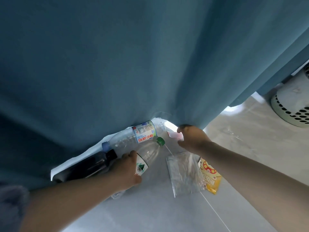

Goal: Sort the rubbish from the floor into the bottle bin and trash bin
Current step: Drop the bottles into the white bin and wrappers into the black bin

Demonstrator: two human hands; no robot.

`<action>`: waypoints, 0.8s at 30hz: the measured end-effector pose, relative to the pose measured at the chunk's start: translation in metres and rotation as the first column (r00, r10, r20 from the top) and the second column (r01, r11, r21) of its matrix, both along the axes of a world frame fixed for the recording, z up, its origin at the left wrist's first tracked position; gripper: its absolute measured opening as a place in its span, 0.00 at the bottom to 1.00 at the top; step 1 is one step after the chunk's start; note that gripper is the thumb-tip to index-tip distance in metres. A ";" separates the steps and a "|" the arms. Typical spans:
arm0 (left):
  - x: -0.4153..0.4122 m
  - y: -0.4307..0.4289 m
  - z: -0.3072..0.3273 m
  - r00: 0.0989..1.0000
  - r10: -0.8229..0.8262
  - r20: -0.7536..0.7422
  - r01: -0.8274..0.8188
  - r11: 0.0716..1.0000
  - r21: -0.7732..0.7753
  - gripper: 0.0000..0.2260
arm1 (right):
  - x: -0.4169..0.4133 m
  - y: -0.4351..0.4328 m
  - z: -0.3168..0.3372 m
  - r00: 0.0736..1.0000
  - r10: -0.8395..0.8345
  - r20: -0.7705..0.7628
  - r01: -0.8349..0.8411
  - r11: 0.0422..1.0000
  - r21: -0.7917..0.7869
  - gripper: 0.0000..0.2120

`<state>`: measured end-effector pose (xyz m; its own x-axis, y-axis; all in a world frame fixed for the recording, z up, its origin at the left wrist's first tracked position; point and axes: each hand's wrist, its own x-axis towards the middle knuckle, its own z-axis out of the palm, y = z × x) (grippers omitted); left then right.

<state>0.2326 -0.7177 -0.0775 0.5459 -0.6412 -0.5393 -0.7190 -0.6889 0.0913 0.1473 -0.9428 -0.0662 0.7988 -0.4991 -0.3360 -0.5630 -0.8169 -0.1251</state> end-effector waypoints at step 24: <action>0.002 0.000 -0.011 1.000 0.001 0.019 0.000 0.999 -0.042 0.28 | -0.050 0.018 -0.009 0.990 -0.139 -0.023 0.141 0.982 0.129 0.11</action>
<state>0.2342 -0.7174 -0.0885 0.5558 -0.6631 -0.5013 -0.7208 -0.6848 0.1068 0.0969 -0.9251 -0.0753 0.7189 -0.5571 -0.4157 -0.6731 -0.7072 -0.2162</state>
